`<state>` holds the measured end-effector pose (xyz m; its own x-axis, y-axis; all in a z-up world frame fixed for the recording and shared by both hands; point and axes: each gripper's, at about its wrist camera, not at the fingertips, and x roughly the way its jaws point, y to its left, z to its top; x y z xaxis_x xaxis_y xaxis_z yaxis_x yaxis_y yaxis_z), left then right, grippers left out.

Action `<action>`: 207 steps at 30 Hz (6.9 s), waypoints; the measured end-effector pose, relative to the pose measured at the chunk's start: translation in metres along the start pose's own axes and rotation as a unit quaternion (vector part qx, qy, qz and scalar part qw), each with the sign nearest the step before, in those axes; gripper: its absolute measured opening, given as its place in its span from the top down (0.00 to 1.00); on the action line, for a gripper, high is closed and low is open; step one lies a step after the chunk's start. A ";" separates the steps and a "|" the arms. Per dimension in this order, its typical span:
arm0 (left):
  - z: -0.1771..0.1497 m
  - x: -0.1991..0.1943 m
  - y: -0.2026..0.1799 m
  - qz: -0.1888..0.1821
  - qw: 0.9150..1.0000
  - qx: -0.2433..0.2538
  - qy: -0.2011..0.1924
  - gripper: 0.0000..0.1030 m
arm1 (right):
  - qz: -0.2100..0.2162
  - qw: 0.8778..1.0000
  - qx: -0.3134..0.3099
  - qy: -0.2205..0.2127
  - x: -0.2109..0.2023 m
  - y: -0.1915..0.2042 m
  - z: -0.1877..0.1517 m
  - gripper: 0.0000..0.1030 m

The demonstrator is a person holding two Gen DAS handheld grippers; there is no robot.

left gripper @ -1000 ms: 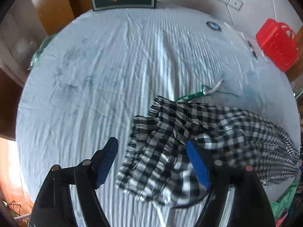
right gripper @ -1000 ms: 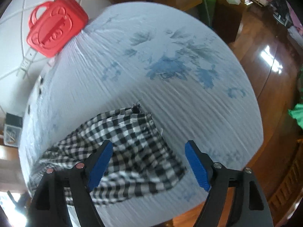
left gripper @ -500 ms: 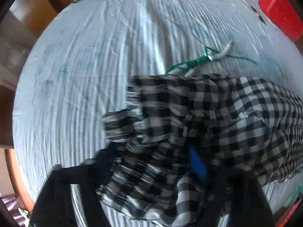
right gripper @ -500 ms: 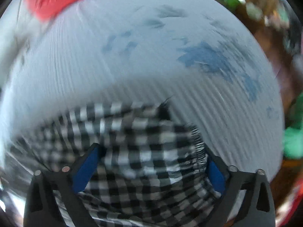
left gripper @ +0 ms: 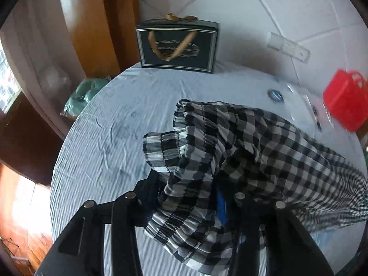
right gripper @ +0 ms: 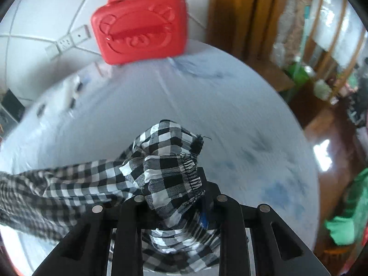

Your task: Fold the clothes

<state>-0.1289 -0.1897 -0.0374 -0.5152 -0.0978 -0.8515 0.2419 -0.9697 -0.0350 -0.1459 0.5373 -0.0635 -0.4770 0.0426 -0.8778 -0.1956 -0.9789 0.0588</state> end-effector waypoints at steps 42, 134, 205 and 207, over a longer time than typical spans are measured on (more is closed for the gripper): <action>-0.026 0.105 0.065 -0.008 0.992 -0.088 0.095 0.00 | 0.040 0.983 0.174 0.049 0.073 -0.037 -0.028 0.13; -0.059 0.118 -0.177 -0.081 0.975 0.162 0.127 0.08 | 0.190 0.964 -0.137 0.124 0.086 0.254 -0.072 0.69; -0.039 0.081 -0.161 -0.173 0.978 0.062 0.100 0.00 | 0.223 0.970 -0.077 0.062 0.048 0.293 -0.077 0.29; -0.040 0.077 -0.176 -0.178 0.976 0.077 0.096 0.00 | 0.203 0.974 -0.063 0.081 0.066 0.277 -0.079 0.34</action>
<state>-0.1782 -0.0177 -0.1180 -0.3779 0.2805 -0.8823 -0.0578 -0.9583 -0.2799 -0.1638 0.2536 -0.1429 -0.3500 -0.3758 -0.8581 0.0922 -0.9254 0.3677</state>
